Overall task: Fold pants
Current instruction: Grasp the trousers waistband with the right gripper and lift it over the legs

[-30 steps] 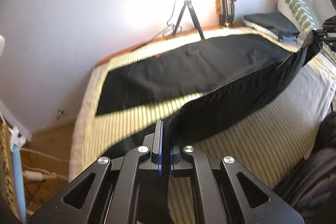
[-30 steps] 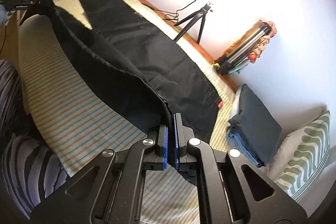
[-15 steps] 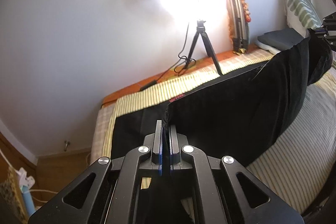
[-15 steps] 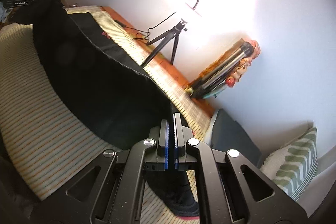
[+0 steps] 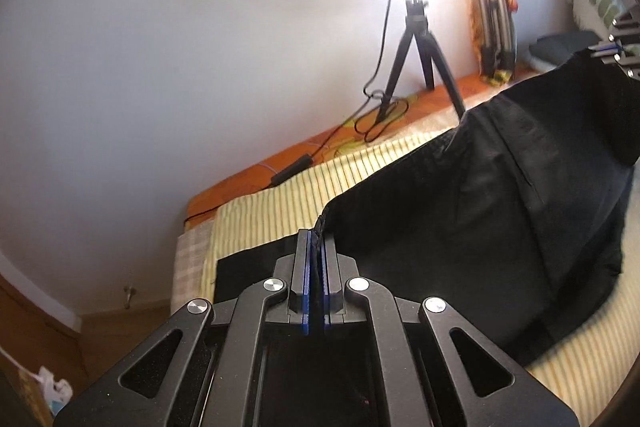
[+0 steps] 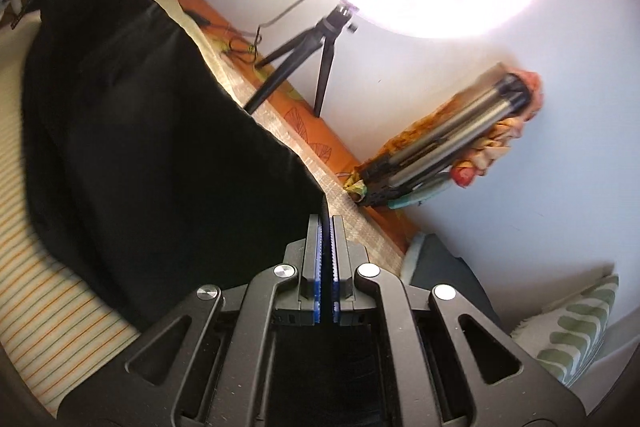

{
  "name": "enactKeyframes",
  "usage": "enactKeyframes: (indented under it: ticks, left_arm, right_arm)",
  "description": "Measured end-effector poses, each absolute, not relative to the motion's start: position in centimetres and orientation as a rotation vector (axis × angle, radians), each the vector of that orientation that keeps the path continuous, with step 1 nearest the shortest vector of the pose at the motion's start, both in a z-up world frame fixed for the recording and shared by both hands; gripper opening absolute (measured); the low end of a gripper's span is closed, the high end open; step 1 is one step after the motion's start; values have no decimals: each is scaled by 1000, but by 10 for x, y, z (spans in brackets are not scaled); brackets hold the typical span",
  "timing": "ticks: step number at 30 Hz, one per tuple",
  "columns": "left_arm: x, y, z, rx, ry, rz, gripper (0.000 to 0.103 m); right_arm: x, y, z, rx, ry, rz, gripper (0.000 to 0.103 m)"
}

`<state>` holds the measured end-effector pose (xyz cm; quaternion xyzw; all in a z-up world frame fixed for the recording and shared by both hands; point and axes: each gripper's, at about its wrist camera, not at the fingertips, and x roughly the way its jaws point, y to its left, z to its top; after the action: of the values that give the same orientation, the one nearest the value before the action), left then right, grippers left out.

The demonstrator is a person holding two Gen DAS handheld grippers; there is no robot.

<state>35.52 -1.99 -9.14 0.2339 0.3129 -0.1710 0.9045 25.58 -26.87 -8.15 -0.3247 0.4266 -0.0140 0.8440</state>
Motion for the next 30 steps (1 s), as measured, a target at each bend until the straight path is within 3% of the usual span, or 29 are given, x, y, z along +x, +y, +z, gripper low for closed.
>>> enactKeyframes:
  ticks: [7, 10, 15, 18, 30]
  left_arm:
    - [390, -29, -128, 509, 735, -365, 3]
    - [400, -24, -134, 472, 765, -357, 10]
    - [413, -9, -132, 407, 782, -318, 53]
    - [422, 7, -127, 354, 791, -298, 64]
    - [422, 80, -100, 245, 781, -174, 65]
  right_arm:
    - [298, -278, -131, -701, 971, -33, 3]
    - [314, -281, -152, -694, 1000, -35, 3]
    - [328, -285, -177, -684, 1037, -57, 3]
    - [330, -286, -187, -678, 1050, -73, 3]
    - [339, -289, -193, -638, 1073, -86, 4]
